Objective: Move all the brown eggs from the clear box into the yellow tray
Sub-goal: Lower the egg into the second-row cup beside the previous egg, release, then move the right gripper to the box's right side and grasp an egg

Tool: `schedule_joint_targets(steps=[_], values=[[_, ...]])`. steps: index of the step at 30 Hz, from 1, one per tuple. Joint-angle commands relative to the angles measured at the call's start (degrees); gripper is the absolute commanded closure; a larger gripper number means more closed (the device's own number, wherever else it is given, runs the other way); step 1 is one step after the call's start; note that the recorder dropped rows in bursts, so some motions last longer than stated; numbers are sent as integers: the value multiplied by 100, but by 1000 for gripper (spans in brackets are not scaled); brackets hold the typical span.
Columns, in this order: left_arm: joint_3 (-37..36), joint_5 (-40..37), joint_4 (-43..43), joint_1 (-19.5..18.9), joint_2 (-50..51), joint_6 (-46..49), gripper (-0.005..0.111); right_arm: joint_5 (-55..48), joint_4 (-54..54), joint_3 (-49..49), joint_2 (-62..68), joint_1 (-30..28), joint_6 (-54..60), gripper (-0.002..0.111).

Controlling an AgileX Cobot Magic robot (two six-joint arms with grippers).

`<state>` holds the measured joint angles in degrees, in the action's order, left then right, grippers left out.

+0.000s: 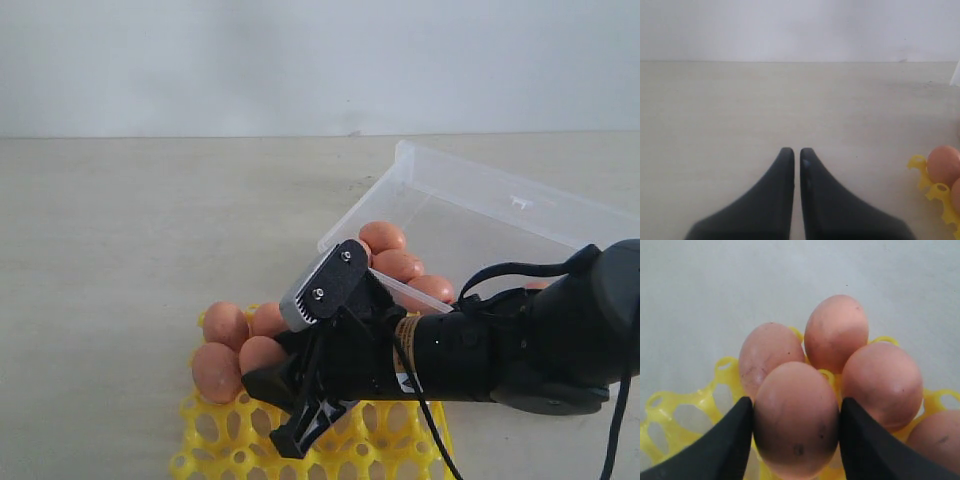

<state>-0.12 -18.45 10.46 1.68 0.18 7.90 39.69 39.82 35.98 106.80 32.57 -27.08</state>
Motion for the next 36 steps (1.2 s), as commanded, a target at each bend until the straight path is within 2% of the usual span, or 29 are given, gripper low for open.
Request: schedule_joint_targets(steps=[1, 5, 8, 18, 22, 25, 27, 29, 31, 32, 33, 34, 35, 36], values=[[12, 65, 45, 25, -18, -39, 103, 76, -58, 8, 14, 5, 38, 87], [12, 65, 45, 25, -18, -39, 103, 76, -114, 8, 14, 5, 38, 68], [12, 65, 45, 25, -18, -39, 103, 76, -158, 8, 14, 5, 38, 62], [12, 65, 45, 25, -18, -39, 103, -114, -158, 8, 14, 5, 38, 62], [12, 65, 45, 25, -18, -39, 103, 252, -158, 8, -36, 5, 16, 62], [12, 65, 45, 25, -18, -39, 103, 501, -193, 8, -489, -7, -177, 62], [12, 65, 45, 25, -18, -39, 103, 348, -651, 8, -1055, -7, -231, 63], [12, 65, 45, 25, -18, -39, 103, -372, -1847, 39, -1736, -7, 340, 69], [12, 65, 45, 25, -18, -39, 103, -1533, -3681, 183, -2233, -131, 1905, 81], [12, 65, 45, 25, -18, -39, 103, -2510, -5068, 446, -2477, -417, 3190, 89], [12, 65, 45, 25, -18, -39, 103, -3204, -5908, 685, -2561, -723, 4051, 94], [12, 65, 45, 25, -18, -39, 103, -3920, -6551, 1030, -2572, -1102, 4821, 97], [12, 65, 45, 25, -18, -39, 103, -5026, -7132, 1493, -2504, -1711, 5631, 100], [12, 65, 45, 25, -18, -39, 103, -5752, -7251, 1828, -2352, -2093, 5873, 99]])
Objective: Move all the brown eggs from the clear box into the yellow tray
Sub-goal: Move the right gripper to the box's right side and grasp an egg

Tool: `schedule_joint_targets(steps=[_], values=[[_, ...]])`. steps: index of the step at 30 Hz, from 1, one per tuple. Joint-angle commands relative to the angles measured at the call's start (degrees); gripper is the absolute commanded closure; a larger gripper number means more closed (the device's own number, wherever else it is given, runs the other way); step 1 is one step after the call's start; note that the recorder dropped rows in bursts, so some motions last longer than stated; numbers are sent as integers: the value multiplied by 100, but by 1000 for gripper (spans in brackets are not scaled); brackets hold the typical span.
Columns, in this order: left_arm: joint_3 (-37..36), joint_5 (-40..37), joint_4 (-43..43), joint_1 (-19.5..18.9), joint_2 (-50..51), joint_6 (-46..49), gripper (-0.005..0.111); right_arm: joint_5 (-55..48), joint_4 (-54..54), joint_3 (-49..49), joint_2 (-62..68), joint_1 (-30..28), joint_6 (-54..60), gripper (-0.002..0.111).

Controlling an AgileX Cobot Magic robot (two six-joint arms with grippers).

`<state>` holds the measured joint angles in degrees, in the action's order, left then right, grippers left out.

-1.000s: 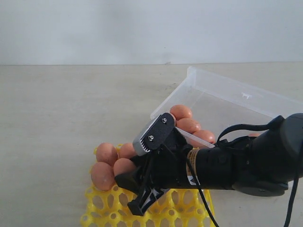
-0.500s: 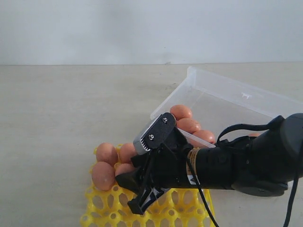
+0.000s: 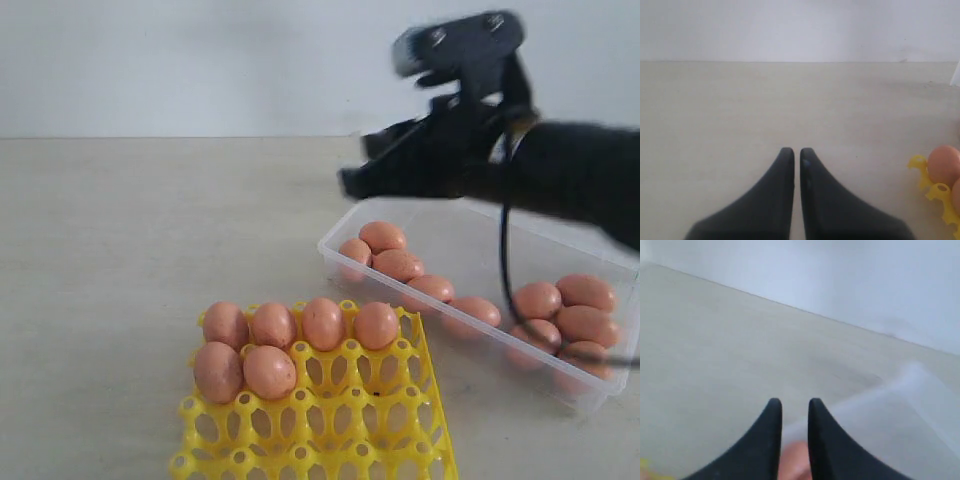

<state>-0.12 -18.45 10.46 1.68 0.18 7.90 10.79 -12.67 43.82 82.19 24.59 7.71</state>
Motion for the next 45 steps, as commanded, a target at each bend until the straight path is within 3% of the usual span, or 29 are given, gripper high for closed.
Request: schedule_joint_targets(steps=[1, 4, 7, 14, 26, 36, 40, 45], values=[[12, 65, 45, 25, -18, -39, 103, -3547, -1961, 1400, 271, -1641, 2435, 97], [12, 65, 45, 25, -18, -39, 103, -5925, -1480, 2715, 1060, -2544, 2201, 85], [12, 65, 45, 25, -18, -39, 103, -7837, -843, 3570, 1735, -2765, 2034, 71], [12, 65, 45, 25, -18, -39, 103, -8075, 474, 3828, 2373, -2418, 1666, 43], [12, 65, 45, 25, -18, -39, 103, -8032, 2298, 3955, 2416, -2227, 907, 42], [12, 65, 45, 25, -18, -39, 103, -7727, 2292, 3955, 3161, -2237, 1214, 43], [12, 65, 45, 25, -18, -39, 103, -7798, 2339, 3955, 3154, -2277, 1103, 63], [12, 65, 45, 25, -18, -39, 103, -7801, 1350, 3955, 3165, -2804, 1238, 59]])
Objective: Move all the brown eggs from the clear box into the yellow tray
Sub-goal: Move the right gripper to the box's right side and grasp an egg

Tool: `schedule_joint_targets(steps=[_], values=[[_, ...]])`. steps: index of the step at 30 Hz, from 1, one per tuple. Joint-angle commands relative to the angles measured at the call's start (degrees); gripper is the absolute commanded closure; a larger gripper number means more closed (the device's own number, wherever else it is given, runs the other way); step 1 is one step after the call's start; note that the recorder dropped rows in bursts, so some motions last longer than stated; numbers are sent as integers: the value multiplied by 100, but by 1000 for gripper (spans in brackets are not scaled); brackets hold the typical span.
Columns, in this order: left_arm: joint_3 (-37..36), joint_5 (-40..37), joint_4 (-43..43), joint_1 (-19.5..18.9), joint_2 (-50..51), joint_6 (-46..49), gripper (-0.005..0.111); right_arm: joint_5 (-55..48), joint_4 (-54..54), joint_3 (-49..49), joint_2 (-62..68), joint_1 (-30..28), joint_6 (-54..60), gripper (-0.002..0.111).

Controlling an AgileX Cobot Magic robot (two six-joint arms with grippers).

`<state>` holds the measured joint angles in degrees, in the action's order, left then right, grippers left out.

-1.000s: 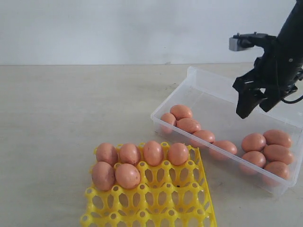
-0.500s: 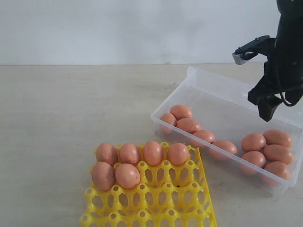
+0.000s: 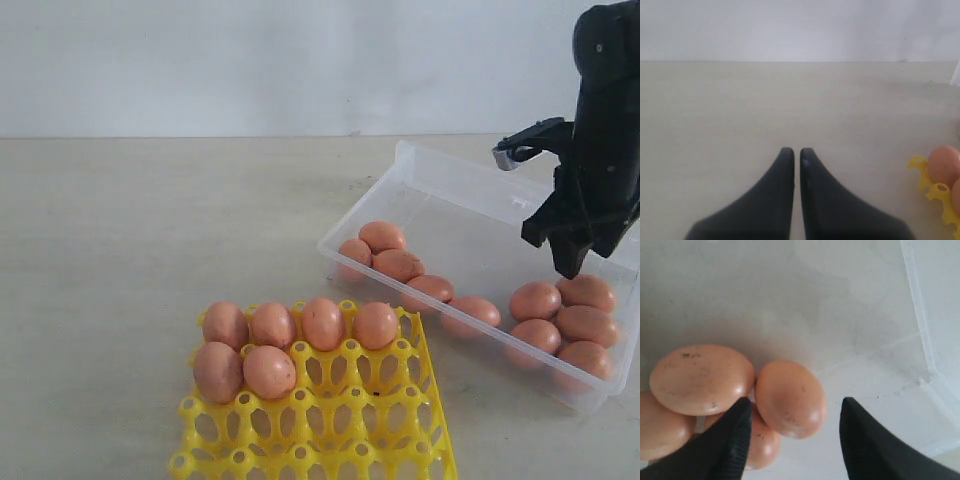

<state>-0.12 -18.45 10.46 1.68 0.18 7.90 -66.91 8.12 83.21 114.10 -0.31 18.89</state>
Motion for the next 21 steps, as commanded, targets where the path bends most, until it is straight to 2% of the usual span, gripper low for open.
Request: schedule_joint_targets(steps=[1, 4, 21], values=[[12, 65, 45, 25, -18, -39, 103, -42, -876, 15, -27, -340, 254, 55], [12, 65, 45, 25, -18, -39, 103, -109, -909, 15, -27, -347, 411, 48], [12, 65, 45, 25, -18, -39, 103, -198, -617, 5, 265, -384, 647, 49]])
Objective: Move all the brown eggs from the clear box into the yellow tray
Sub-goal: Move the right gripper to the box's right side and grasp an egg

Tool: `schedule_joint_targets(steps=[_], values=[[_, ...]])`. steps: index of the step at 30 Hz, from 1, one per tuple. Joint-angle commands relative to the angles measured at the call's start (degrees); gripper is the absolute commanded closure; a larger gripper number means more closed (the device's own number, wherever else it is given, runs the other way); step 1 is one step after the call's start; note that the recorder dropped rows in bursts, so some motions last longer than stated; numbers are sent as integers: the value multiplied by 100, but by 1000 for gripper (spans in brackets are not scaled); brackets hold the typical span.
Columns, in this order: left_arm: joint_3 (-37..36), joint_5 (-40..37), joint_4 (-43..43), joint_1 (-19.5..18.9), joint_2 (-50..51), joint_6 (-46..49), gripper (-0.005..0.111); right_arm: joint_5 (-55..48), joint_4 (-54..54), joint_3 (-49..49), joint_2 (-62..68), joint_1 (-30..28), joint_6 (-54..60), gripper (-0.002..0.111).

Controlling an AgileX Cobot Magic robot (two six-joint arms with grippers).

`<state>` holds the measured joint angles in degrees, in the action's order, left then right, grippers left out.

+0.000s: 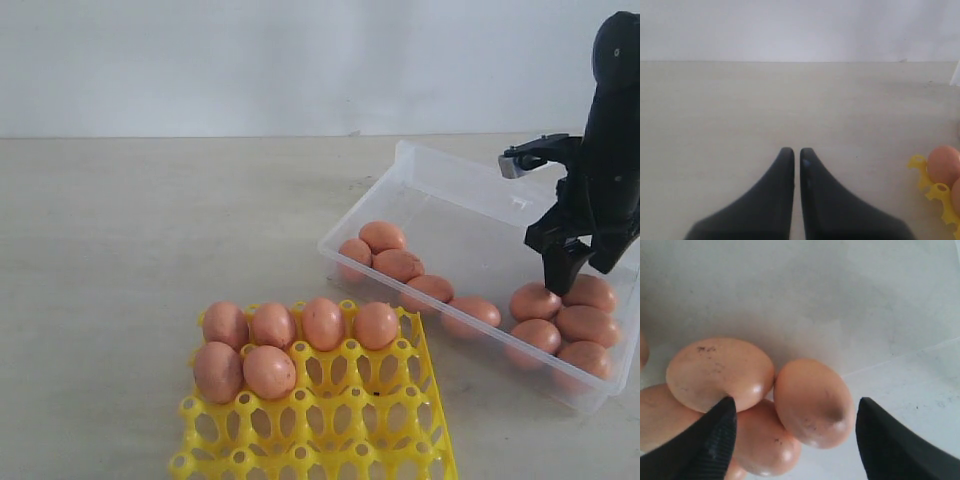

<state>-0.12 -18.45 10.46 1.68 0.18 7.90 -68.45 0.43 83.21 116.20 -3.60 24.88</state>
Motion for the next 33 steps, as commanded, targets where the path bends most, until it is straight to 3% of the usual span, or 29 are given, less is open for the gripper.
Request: schedule_joint_targets(steps=[1, 28, 30, 33], values=[[12, 65, 45, 25, -18, -39, 103, -44, 172, 5, 55, -54, 48, 49], [12, 65, 45, 25, -18, -39, 103, 186, 268, 5, 438, -54, 105, 49], [12, 65, 45, 25, -18, -39, 103, 230, 254, 5, 448, -54, 105, 53], [12, 65, 45, 25, -18, -39, 103, 245, 254, 5, 448, -54, 105, 69]])
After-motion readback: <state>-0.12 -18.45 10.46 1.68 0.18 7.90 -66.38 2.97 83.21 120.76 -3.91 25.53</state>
